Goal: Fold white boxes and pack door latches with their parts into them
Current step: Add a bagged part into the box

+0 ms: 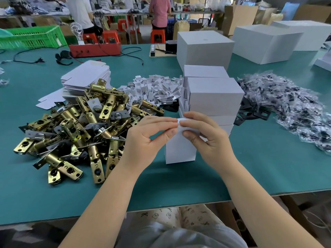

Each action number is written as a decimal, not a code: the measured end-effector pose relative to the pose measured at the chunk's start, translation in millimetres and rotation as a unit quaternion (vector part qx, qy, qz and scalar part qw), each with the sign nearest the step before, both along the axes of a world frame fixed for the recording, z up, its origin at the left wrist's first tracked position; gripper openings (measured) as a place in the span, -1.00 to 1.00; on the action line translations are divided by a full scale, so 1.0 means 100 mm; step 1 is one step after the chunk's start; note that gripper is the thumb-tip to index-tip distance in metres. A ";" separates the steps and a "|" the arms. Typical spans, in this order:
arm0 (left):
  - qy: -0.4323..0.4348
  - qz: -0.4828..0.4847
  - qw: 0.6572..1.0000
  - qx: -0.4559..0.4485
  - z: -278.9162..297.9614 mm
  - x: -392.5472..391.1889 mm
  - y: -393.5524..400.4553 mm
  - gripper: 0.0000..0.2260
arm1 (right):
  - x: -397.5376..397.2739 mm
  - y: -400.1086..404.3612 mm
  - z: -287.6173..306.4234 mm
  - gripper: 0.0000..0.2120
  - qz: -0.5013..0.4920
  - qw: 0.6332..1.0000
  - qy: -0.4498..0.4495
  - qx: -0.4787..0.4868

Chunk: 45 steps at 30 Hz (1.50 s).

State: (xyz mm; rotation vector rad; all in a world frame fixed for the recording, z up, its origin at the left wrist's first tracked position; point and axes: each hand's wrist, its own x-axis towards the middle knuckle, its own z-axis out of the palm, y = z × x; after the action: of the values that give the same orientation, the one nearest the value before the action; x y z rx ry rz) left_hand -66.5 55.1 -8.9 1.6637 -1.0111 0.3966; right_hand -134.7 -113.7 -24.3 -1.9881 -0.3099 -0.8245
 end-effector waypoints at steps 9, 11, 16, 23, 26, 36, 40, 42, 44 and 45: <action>0.069 -0.035 0.997 -0.007 -0.09 -0.03 0.00 -0.75 | -0.02 0.04 0.02 -0.75 -0.013 0.999 0.022 0.022; 0.083 -0.041 0.996 -0.020 -0.09 -0.05 -0.01 -0.71 | -0.03 0.05 0.01 -0.70 -0.040 0.999 0.023 0.004; 0.243 0.014 0.964 -0.111 -0.03 -0.09 -0.04 -0.75 | -0.14 0.12 -0.08 -0.40 -0.116 0.992 0.048 0.016; 0.508 0.021 0.818 -0.270 0.14 -0.25 -0.09 -0.76 | -0.40 0.52 -0.23 -0.31 -0.169 0.977 0.084 0.098; 0.483 0.002 0.851 -0.206 0.17 -0.43 -0.14 -0.69 | -0.42 0.59 -0.14 -0.29 -0.158 0.977 0.059 0.132; 0.274 -0.041 0.961 0.012 0.90 -0.35 -0.30 -0.45 | -0.20 -0.16 0.82 -0.30 -0.154 0.984 -0.022 0.091; 0.243 -0.048 0.965 0.085 1.07 -0.08 -0.62 -0.47 | 0.02 -0.55 0.98 -0.22 -0.152 0.982 0.031 0.110; 0.244 -0.054 0.963 0.101 1.03 0.06 -0.75 -0.46 | 0.10 -0.65 0.95 -0.21 -0.161 0.979 0.050 0.114; 0.251 -0.056 0.960 0.114 0.97 0.14 -0.83 -0.45 | 0.17 -0.72 0.88 -0.26 -0.175 0.977 0.066 0.106; 0.254 -0.056 0.958 0.120 0.93 0.18 -0.85 -0.46 | 0.20 -0.74 0.83 -0.30 -0.178 0.976 0.071 0.101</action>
State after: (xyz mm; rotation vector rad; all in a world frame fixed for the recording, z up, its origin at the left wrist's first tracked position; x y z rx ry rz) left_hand -48.8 -30.4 84.3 1.7859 -0.7779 -0.2349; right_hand -115.0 -188.0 58.8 -1.9218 0.2142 -0.8896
